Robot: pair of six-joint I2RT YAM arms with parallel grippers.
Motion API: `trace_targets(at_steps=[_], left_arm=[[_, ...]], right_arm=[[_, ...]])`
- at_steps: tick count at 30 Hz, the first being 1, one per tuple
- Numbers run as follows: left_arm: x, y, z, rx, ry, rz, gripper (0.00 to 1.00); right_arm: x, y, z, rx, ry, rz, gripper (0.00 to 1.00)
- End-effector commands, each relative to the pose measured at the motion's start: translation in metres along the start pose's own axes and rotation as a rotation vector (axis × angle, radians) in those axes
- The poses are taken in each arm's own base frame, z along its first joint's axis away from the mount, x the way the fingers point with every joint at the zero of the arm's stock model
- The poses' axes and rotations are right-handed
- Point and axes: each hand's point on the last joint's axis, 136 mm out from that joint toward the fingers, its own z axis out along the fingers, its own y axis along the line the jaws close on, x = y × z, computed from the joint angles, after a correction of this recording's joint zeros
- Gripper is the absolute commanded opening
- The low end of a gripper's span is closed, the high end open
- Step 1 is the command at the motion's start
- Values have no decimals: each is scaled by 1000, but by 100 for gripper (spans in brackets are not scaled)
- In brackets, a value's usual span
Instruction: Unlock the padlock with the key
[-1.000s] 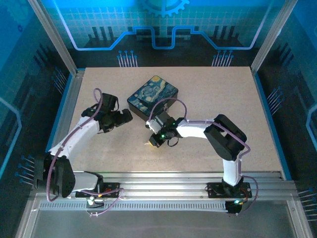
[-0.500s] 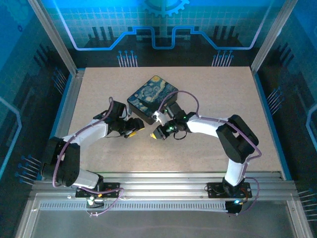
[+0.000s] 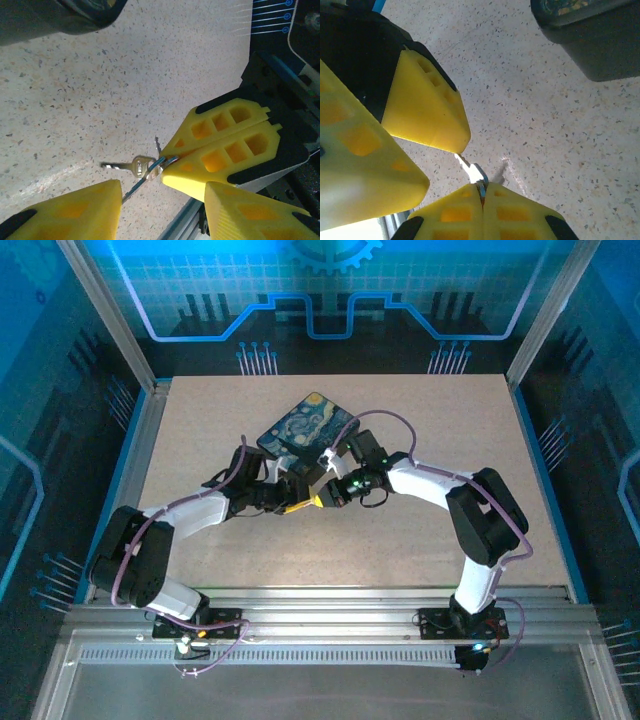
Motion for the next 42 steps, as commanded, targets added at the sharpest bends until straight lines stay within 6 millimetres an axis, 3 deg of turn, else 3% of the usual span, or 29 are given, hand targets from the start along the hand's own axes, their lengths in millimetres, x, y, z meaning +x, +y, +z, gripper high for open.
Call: trace_targets(at_steps=[1,9,13,20,30,42], left_arm=[[-3,-7,4,11,10,42,49],[-8,-5,-2,-38,-2,74,50],[-5,-14,-1,15,12,76,48],[-2,-10,-4,3,6,77,44],[-4,-14,-3,20,4,82,28],[0,-20,-3,66,24,110,19]], right_arm=[[-10,17,-14,-51,-20,6,1],[-9,14,-18,-50,-23,18,1],[-15,16,-20,-90,-50,52,1],[-23,13,-29,-122,-97,90,1],[-20,16,-28,-133,-85,97,1],[-18,19,-18,-161,-53,110,1]])
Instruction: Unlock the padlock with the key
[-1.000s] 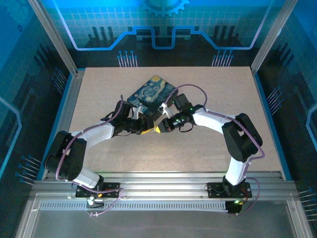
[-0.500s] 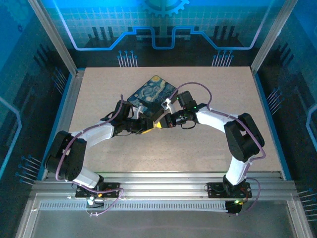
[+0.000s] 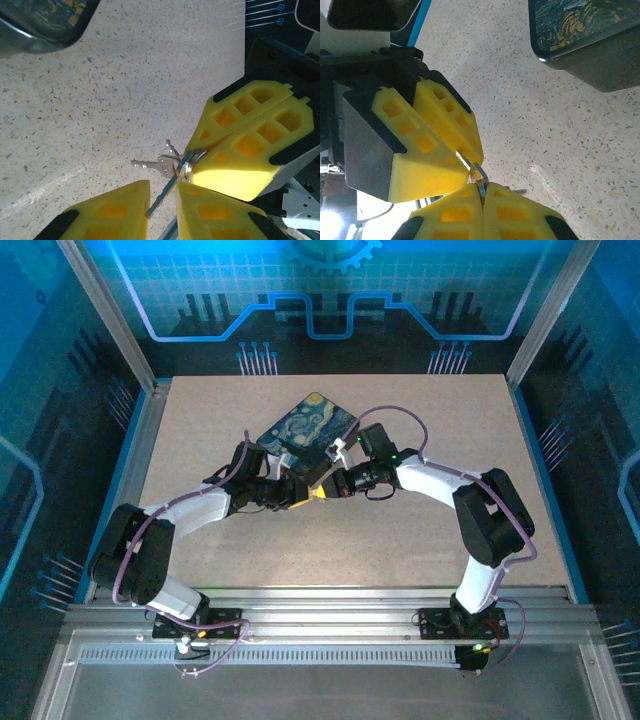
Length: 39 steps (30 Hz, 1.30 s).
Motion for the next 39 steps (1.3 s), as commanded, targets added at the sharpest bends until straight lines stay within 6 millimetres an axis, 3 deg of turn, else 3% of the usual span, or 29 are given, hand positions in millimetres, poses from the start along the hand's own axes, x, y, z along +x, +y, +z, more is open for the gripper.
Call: trace_targets(at_steps=[1,4,7,9,13,15,17,21,30,39], left_arm=[[4,-11,-3,48,12,54,17],[6,-8,-2,44,19,58,6],[7,-8,-3,41,23,60,3],[9,-9,-4,42,32,68,0],[16,-20,-8,76,78,112,0],[20,-28,-11,110,101,147,0],[22,-37,-13,143,116,175,0],[23,-52,-14,199,136,216,0],[20,-73,-15,243,140,274,0],[18,-77,-17,258,127,287,0]], right_arm=[[1,11,4,-53,19,-3,1],[2,11,4,-55,26,1,3],[4,10,3,-47,34,0,7],[5,8,-4,-38,33,-7,20],[-2,3,-39,-39,-51,-31,38],[-7,5,-59,-58,-94,-41,41],[-10,12,-68,-90,-106,-60,42],[-10,35,-66,-205,-69,-106,42],[-5,39,-57,-296,-2,-93,41],[4,46,-44,-321,44,-103,37]])
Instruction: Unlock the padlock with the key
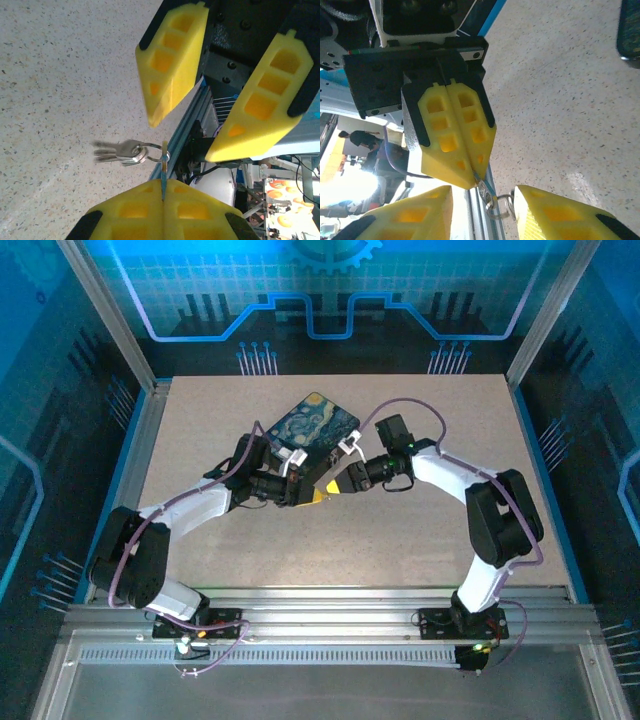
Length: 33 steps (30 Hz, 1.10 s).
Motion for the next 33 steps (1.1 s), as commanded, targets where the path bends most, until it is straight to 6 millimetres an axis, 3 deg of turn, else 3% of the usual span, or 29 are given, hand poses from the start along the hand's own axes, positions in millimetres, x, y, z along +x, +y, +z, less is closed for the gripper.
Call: trace_targets(at_steps=[1,19,21,22,24,26,30,33], left_arm=[[-6,-24,-5,53,-14,81,0],[-7,-23,-6,51,-32,96,0],[-10,-16,-6,22,-47,83,12],[-13,-11,-7,0,-59,72,25],[-21,4,-11,-69,-105,33,51],[-30,17,-17,-135,-155,-1,63],[-42,47,-27,-371,-216,-67,66],[-47,50,-20,-457,-233,-67,66]], right_arm=[[-1,10,4,-44,20,-17,36],[6,22,10,-133,21,-17,0],[4,20,8,-121,6,-9,0],[3,18,7,-108,-1,2,0],[-1,5,2,-54,-24,42,0],[-1,-18,-7,28,-51,111,0],[0,-69,-39,199,-162,276,0],[4,-92,-61,323,-236,334,0]])
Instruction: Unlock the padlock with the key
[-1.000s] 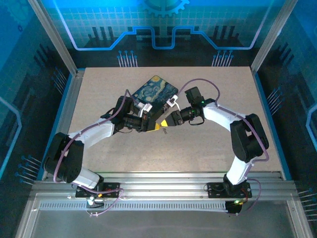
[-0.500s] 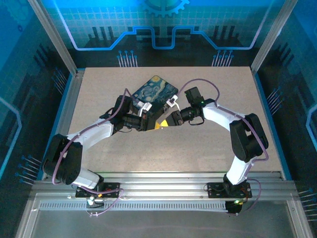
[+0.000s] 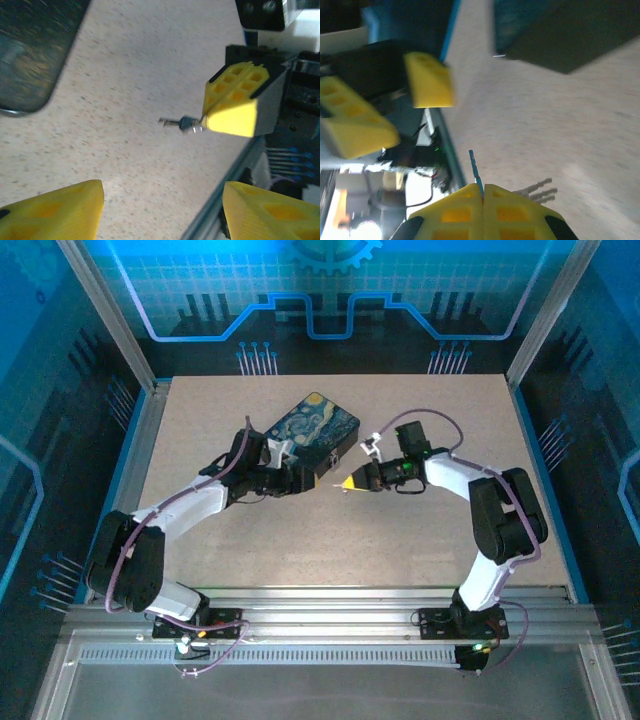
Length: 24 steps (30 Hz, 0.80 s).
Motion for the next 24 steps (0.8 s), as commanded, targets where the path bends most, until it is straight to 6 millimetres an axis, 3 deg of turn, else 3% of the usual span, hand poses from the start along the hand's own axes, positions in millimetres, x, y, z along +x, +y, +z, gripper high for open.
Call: trace_targets(at_steps=[1,5,11,19,24], left_arm=[[-12,8,9,-167,-56,-17,66],[-20,4,30,-217,-85,-35,68],[-42,8,52,-310,-118,-60,71],[-66,56,44,-565,-168,-89,73],[-83,85,27,-666,-219,-90,74]], right_arm=[[-12,-27,-19,169,-111,70,0],[-17,-36,-31,254,-143,81,0],[-21,-33,-41,312,-158,58,0],[-19,-26,-57,360,-175,35,0],[-14,-22,-61,364,-180,30,0]])
